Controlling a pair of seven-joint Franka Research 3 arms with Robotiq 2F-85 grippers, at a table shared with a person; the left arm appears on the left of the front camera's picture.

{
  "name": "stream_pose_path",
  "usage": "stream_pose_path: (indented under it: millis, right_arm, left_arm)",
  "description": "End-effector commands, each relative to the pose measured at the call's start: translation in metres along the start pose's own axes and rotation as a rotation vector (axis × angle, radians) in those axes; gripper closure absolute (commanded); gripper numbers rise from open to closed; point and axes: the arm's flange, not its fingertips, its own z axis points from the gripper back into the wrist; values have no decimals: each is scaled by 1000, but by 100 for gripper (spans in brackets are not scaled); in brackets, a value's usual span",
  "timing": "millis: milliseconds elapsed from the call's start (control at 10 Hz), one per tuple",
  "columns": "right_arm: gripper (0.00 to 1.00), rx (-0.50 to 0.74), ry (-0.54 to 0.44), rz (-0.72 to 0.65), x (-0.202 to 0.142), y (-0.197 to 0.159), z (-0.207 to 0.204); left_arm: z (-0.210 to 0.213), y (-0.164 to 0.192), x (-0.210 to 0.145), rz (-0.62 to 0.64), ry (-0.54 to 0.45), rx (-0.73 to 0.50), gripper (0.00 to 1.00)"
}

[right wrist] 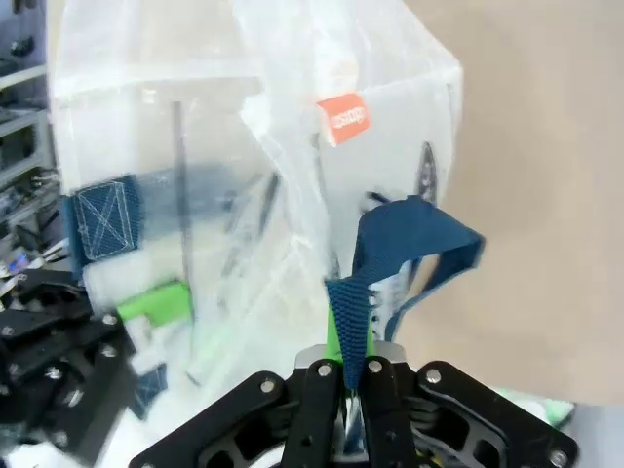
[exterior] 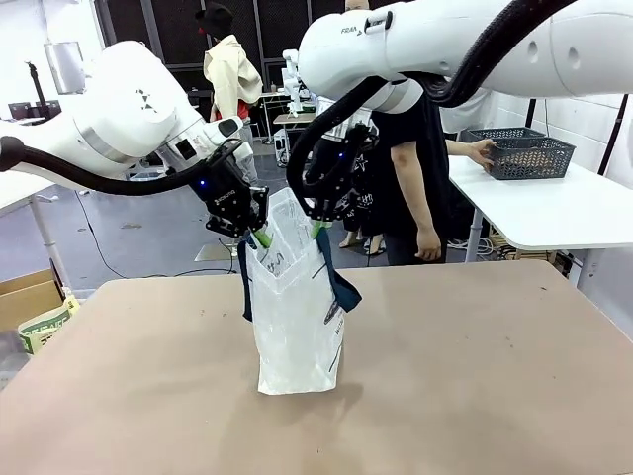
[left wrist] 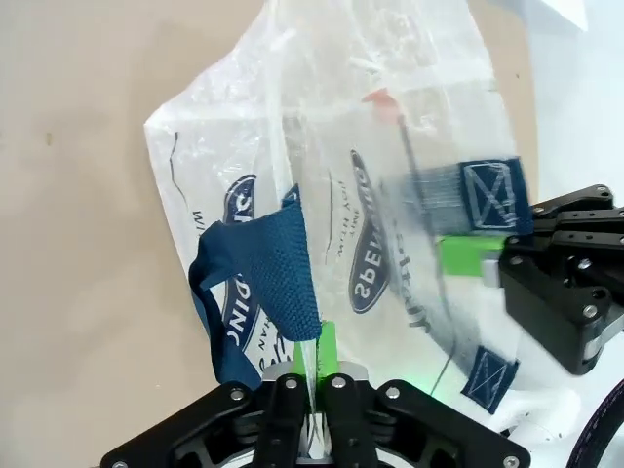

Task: Transfer purchased items from the store into the shopping bag.
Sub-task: Open the Reusable shopping bag in the center of the table.

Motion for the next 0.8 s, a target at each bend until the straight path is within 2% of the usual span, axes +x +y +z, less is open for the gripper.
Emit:
stream_pose_path:
  millis: [0, 400, 700]
  right_arm:
    - [100, -97, -25, 22, -32, -26, 4]
    - [100, -137, -48, 89, -50, -71, 10]
    - [100, -152, 10, 121, -46, -94, 14]
  left_arm:
    - [6, 19, -12, 0, -20, 29, 100]
    - [8, 35, -21, -35, -31, 84, 100]
    - [14, 42, -23, -62, 3, 152, 100]
